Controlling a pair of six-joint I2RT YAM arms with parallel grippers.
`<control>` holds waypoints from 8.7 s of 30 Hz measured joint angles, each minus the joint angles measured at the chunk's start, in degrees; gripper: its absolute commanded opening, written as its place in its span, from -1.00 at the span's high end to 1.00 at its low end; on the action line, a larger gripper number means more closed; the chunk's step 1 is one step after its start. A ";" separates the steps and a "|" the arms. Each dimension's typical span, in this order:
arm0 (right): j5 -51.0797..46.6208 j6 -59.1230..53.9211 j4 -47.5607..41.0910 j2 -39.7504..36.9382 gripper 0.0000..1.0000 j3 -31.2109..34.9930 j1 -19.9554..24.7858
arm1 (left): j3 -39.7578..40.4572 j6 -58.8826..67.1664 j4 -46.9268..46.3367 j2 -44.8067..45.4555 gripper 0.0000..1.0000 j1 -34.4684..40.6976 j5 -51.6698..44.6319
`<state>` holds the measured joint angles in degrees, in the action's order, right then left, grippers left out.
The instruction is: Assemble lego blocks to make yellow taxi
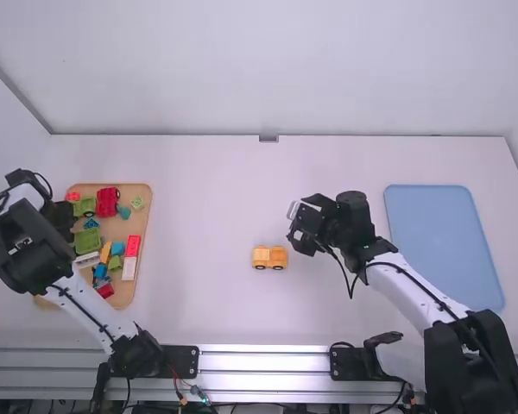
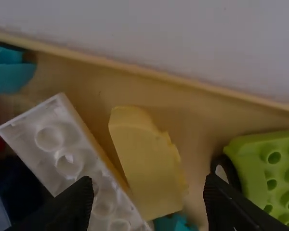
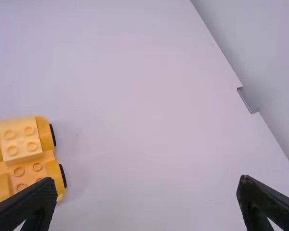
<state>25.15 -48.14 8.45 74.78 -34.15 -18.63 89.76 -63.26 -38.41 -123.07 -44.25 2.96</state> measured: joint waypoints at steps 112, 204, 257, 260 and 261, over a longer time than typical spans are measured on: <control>38.64 61.90 14.40 24.33 -0.67 -16.98 4.57 | -58.86 76.85 70.71 42.77 0.97 67.87 -15.19; -18.97 136.52 -44.96 26.56 1.00 -22.82 -3.02 | -60.04 60.13 92.02 35.85 -0.98 70.77 17.00; -12.04 98.55 -50.29 11.41 -0.97 -30.71 8.04 | -65.92 68.61 91.54 35.80 -0.99 68.39 -2.56; -12.52 85.88 -50.40 11.02 -0.97 -31.15 8.04 | -64.04 72.46 86.36 35.80 -0.99 65.88 -12.74; -12.90 83.38 -50.45 11.02 -0.97 -31.15 8.04 | -63.78 73.02 85.72 35.80 -0.99 65.37 -14.38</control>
<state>12.25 35.24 -42.00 85.80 -65.30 -10.59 25.98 9.76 47.31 -87.26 21.12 -11.42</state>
